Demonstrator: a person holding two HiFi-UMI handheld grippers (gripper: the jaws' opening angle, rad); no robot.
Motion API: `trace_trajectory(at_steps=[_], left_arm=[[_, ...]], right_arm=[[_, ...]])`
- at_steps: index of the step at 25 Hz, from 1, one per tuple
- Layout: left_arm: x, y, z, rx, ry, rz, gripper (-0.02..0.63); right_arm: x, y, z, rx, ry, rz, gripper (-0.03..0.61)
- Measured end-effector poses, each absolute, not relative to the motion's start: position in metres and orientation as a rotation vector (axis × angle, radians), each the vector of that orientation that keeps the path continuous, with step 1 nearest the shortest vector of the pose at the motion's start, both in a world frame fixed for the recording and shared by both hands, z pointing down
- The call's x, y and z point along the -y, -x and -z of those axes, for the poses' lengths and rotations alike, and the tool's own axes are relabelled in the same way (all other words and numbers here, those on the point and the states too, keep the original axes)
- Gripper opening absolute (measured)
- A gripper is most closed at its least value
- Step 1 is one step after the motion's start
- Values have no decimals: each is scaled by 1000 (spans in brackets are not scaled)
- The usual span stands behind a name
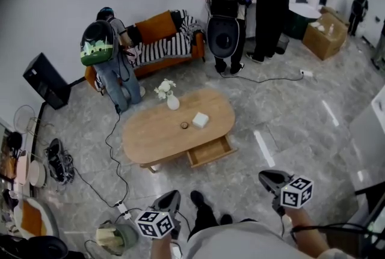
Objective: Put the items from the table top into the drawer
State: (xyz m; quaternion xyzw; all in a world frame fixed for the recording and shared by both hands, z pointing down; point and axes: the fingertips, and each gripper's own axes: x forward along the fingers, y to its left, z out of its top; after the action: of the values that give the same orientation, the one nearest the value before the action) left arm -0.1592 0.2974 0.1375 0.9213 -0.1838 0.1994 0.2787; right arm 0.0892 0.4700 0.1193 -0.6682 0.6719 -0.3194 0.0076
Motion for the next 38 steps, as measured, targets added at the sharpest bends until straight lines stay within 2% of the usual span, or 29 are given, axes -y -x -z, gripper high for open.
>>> trace_trajectory(at_steps=[24,38], left_arm=[[-135,129,-169,401,-2456,-646,2],[-95,110,-182,271,-2473,-728,2]], right_arm=[[-282,-95,-129,-2085,2109,1051,41],[-194,-83,-137,-2133,2102,1069,41]])
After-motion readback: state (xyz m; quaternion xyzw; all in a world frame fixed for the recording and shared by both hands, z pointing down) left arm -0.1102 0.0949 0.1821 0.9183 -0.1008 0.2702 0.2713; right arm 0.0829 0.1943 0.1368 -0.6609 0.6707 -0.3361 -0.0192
